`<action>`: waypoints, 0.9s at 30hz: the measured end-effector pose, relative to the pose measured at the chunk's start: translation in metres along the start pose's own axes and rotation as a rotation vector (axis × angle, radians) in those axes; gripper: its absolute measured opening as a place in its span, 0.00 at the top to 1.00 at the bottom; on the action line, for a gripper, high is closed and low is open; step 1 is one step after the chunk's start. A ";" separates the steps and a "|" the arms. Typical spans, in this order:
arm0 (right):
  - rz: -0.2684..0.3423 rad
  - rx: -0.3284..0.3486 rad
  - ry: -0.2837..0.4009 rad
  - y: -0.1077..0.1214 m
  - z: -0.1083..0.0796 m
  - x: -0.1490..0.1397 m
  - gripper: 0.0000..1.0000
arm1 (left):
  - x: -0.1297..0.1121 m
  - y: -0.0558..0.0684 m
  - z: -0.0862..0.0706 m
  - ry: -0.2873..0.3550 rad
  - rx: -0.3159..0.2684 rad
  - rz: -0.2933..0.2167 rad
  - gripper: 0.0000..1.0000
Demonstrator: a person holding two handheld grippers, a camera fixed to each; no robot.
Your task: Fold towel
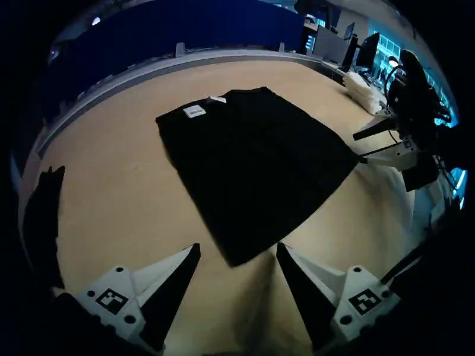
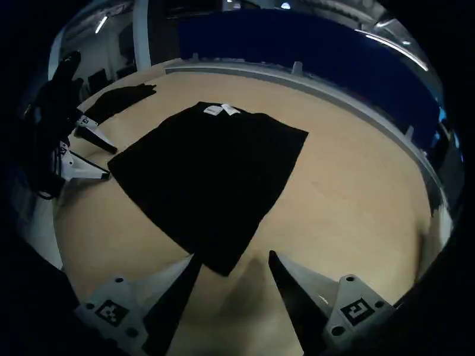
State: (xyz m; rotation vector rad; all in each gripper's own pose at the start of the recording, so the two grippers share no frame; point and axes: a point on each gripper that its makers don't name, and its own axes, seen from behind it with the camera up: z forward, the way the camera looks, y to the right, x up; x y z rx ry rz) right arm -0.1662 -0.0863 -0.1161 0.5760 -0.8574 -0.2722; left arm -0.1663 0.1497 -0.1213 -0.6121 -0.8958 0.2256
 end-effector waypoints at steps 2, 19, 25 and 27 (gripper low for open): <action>-0.010 0.003 -0.017 -0.002 0.002 -0.006 0.16 | 0.000 0.000 0.000 -0.002 0.006 0.007 0.06; 0.020 0.014 -0.049 -0.009 0.004 -0.012 0.71 | -0.001 -0.010 0.001 -0.024 0.067 0.031 0.46; 0.050 0.004 -0.054 -0.008 0.005 -0.010 0.75 | -0.001 -0.010 0.000 -0.022 0.070 0.025 0.47; 0.058 0.002 -0.056 -0.008 0.006 -0.010 0.75 | -0.001 -0.010 0.000 -0.022 0.071 0.027 0.47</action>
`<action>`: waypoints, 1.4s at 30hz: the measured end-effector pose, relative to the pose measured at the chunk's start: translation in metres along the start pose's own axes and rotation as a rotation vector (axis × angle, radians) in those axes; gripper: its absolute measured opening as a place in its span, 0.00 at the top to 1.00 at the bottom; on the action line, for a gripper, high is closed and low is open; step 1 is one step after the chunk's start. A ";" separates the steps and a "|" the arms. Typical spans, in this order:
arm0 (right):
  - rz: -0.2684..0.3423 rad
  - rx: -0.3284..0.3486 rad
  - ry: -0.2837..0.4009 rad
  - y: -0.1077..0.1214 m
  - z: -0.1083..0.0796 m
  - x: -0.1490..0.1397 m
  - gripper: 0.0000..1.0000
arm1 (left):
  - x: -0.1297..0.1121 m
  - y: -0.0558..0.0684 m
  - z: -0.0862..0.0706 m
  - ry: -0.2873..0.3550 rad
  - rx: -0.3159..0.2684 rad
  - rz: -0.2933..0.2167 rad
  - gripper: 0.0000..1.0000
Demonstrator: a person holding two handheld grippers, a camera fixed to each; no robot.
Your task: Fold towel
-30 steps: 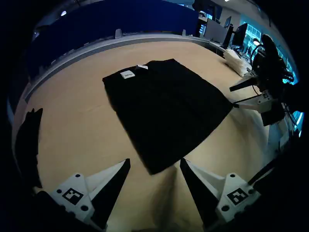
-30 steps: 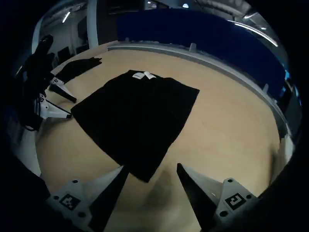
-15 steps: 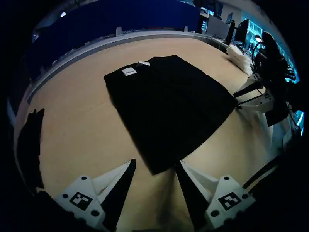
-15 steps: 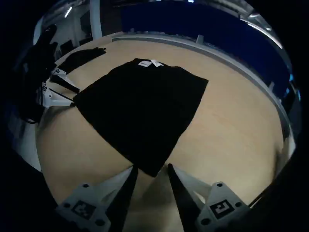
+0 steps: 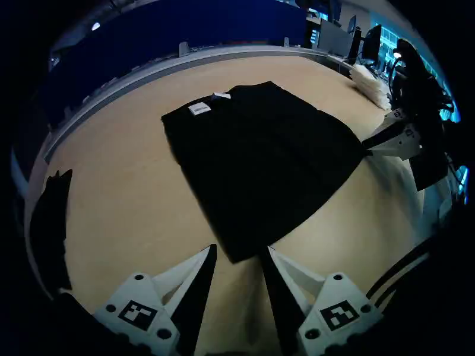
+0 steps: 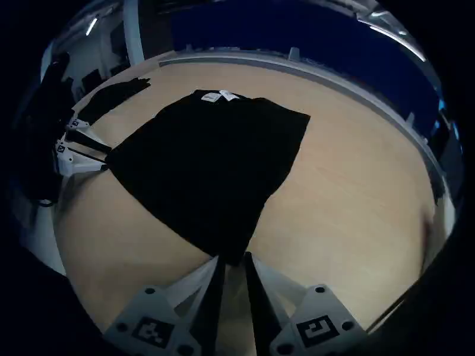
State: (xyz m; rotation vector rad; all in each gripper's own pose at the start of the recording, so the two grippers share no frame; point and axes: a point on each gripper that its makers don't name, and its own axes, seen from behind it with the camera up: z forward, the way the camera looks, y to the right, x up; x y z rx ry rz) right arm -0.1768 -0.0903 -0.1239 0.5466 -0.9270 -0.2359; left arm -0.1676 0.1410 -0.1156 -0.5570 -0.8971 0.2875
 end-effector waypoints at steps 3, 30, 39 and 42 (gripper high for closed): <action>0.009 0.001 0.000 -0.001 0.001 0.002 0.75 | 0.000 0.000 0.000 0.001 -0.001 0.006 0.47; 0.033 0.013 0.012 -0.005 -0.002 0.007 0.87 | 0.001 0.011 -0.002 -0.002 -0.016 -0.043 0.94; 0.035 0.024 0.028 -0.006 -0.004 0.012 0.88 | 0.001 0.020 -0.004 -0.002 -0.036 -0.053 0.94; 0.036 0.026 0.033 -0.006 -0.008 0.016 0.88 | 0.003 0.021 -0.007 0.000 -0.037 -0.054 0.94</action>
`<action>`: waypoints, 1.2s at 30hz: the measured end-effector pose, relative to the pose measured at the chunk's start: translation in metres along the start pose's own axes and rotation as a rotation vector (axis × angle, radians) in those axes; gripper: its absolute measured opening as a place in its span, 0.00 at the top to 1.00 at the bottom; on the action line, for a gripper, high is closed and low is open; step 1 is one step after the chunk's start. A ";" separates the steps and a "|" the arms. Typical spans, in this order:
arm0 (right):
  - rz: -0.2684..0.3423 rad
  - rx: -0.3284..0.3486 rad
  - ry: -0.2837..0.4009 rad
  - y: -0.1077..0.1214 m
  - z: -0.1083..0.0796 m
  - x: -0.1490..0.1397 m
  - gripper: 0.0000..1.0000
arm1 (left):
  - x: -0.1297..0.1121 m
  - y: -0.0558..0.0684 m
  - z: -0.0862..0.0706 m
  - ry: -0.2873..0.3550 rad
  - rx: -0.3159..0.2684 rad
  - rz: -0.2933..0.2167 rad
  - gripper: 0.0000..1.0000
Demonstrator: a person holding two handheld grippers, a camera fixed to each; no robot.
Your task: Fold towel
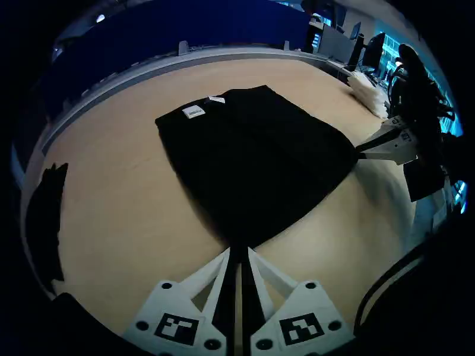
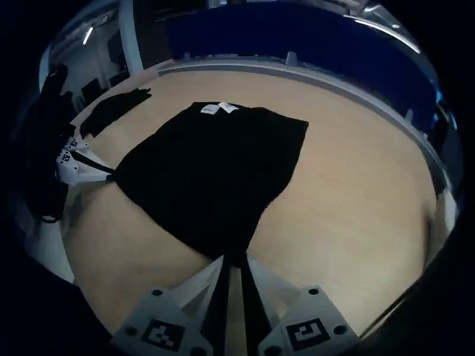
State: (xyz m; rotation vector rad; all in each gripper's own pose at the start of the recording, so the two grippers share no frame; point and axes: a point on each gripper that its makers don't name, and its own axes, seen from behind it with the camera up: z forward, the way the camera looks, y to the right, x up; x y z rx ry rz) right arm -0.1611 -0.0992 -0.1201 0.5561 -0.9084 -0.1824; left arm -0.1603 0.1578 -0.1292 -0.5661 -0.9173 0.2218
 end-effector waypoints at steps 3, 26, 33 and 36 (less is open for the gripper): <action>-0.002 0.003 0.007 0.000 -0.005 0.005 0.88 | 0.004 0.001 -0.004 0.005 0.001 -0.008 0.94; -0.035 0.024 0.049 -0.011 -0.084 0.041 0.88 | 0.047 0.007 -0.081 0.064 -0.013 -0.110 0.95; -0.019 0.030 0.047 -0.013 -0.096 0.043 0.88 | 0.047 0.012 -0.099 0.068 -0.036 -0.161 0.95; -0.019 0.029 0.043 -0.013 -0.096 0.044 0.88 | 0.050 0.010 -0.099 0.068 -0.038 -0.178 0.95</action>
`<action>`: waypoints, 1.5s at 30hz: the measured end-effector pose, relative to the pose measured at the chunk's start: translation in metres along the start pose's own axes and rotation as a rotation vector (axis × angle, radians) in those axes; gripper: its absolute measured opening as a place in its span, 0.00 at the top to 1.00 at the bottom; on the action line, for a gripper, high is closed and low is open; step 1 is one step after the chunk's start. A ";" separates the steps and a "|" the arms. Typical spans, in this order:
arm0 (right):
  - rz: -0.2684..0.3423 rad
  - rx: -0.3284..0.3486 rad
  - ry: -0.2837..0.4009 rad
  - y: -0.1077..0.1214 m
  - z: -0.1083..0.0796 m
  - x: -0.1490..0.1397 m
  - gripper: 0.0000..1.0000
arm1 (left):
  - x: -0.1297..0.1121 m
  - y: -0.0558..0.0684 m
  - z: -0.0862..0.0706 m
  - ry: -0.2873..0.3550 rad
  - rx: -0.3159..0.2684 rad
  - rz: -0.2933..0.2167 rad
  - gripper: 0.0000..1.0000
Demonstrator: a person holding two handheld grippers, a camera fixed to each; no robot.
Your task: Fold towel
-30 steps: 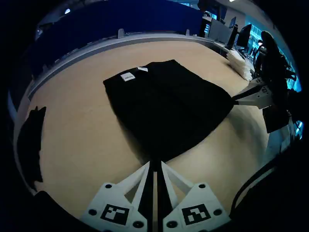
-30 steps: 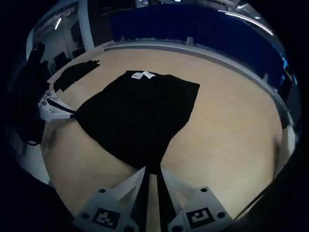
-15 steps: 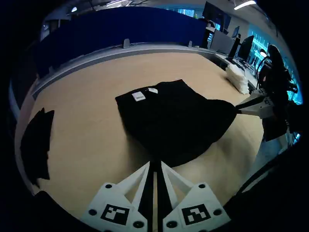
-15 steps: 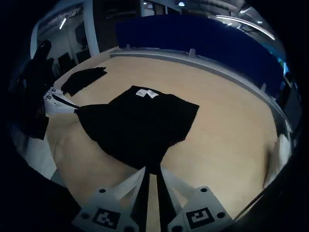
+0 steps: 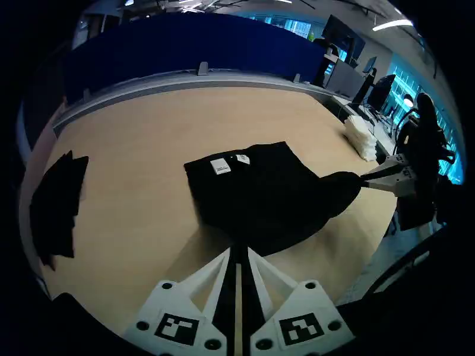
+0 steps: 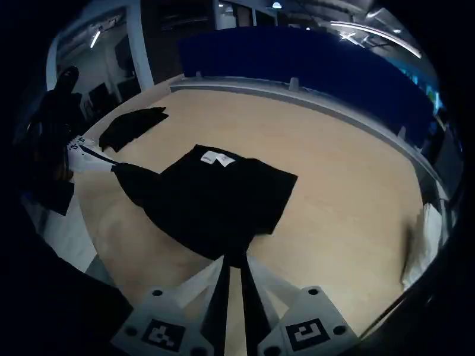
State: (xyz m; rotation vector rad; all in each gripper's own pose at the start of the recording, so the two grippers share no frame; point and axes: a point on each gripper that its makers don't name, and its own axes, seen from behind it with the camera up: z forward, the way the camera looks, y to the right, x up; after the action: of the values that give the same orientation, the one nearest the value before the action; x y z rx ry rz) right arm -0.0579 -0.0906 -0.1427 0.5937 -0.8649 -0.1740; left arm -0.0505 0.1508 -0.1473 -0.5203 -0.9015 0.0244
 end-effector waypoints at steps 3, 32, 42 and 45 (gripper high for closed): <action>-0.004 -0.001 -0.002 0.002 0.001 0.005 0.88 | 0.008 -0.002 0.001 0.008 0.001 -0.011 0.95; 0.070 -0.017 -0.075 0.069 0.094 0.047 0.88 | 0.076 -0.059 0.107 -0.058 0.027 -0.026 0.95; 0.104 -0.044 -0.079 0.078 0.112 0.044 0.88 | 0.073 -0.066 0.132 -0.054 0.036 -0.031 0.95; 0.112 -0.057 -0.074 0.081 0.116 0.046 0.88 | 0.076 -0.071 0.136 -0.047 0.049 -0.027 0.94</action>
State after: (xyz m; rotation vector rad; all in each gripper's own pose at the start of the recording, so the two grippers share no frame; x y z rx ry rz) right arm -0.1234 -0.0900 -0.0087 0.4869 -0.9596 -0.1190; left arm -0.1192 0.1640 0.0091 -0.4631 -0.9519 0.0344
